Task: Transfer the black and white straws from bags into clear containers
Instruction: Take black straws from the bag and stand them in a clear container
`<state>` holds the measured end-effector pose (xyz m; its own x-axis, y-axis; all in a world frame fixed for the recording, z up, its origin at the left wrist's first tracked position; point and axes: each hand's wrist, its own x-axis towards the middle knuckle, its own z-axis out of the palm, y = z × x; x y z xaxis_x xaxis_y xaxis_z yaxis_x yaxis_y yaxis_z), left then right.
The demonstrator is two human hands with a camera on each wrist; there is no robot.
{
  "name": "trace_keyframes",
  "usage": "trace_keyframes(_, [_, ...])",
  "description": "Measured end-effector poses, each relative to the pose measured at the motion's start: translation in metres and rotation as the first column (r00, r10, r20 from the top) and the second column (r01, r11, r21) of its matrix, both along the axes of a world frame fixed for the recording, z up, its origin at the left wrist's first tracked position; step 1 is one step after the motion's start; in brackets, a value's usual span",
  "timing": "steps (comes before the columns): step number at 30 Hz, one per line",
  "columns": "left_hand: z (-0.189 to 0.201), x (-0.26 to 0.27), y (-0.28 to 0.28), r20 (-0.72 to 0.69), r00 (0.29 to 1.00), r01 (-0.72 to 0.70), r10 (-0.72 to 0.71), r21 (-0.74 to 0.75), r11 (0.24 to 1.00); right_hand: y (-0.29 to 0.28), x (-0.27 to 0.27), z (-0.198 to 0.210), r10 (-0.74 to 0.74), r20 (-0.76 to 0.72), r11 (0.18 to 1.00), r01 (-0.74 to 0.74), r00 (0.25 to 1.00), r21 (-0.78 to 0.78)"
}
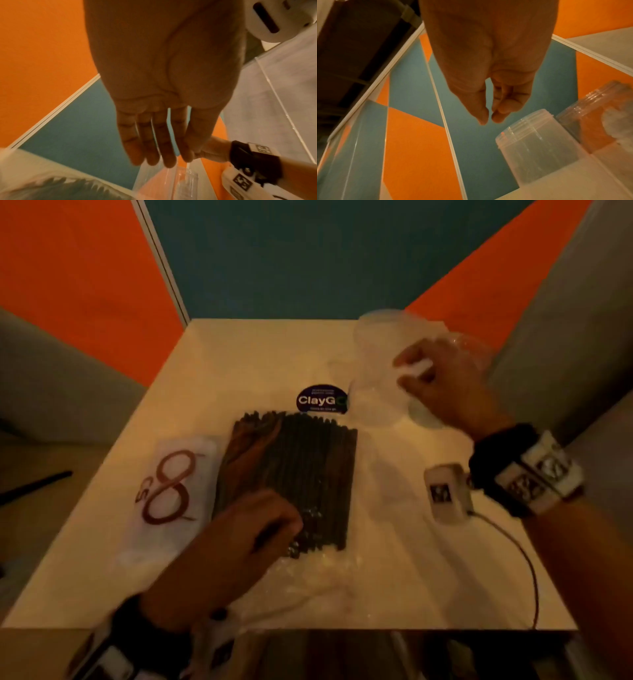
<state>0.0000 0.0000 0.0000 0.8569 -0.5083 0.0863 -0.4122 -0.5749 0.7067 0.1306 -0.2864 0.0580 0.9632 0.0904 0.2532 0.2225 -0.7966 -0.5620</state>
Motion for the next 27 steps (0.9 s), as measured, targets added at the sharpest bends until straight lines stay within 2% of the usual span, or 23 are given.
trace_keyframes(1, [-0.007,0.004,0.001,0.061,0.998,0.014,-0.015,0.021,1.000,-0.001,0.006,-0.005,-0.021,0.061,0.998,0.024,0.998,-0.049])
trace_keyframes(2, [-0.016,0.007,0.003,0.128,0.990,0.051,-0.067,0.123,0.991,0.000,0.007,-0.010,-0.035,0.098,0.991,0.047,0.995,-0.123])
trace_keyframes(4, [-0.029,0.015,0.005,0.160,0.978,0.083,-0.135,0.299,0.951,0.000,0.012,-0.018,-0.067,0.100,0.972,0.088,0.993,-0.219])
trace_keyframes(8, [-0.046,0.011,0.000,0.114,0.985,0.073,-0.129,0.405,0.912,0.004,0.012,-0.026,-0.143,0.027,0.934,0.144,0.989,-0.326])
trace_keyframes(11, [-0.041,0.006,-0.002,0.076,0.992,0.059,-0.099,0.415,0.908,0.008,0.016,-0.023,-0.172,0.031,0.934,0.173,0.985,-0.312])
trace_keyframes(13, [-0.036,0.002,-0.003,0.016,0.994,0.087,-0.109,0.495,0.865,0.012,0.019,-0.019,-0.168,0.023,0.937,0.167,0.986,-0.306])
trace_keyframes(17, [-0.032,-0.001,-0.007,-0.195,0.978,0.185,-0.077,0.636,0.749,0.023,0.023,-0.014,-0.174,-0.052,0.926,0.145,0.983,-0.348])
trace_keyframes(20, [-0.032,0.002,-0.010,-0.207,0.974,0.207,-0.092,0.644,0.737,0.027,0.021,-0.011,-0.190,0.016,0.929,0.185,0.982,-0.320])
trace_keyframes(25, [-0.040,0.014,-0.015,-0.085,0.981,0.191,-0.175,0.591,0.784,0.016,0.000,-0.008,-0.186,0.032,0.918,0.186,0.982,-0.349])
trace_keyframes(27, [-0.040,0.015,-0.022,-0.025,0.980,0.180,-0.197,0.533,0.827,0.004,-0.009,-0.010,-0.199,0.032,0.918,0.198,0.979,-0.344])
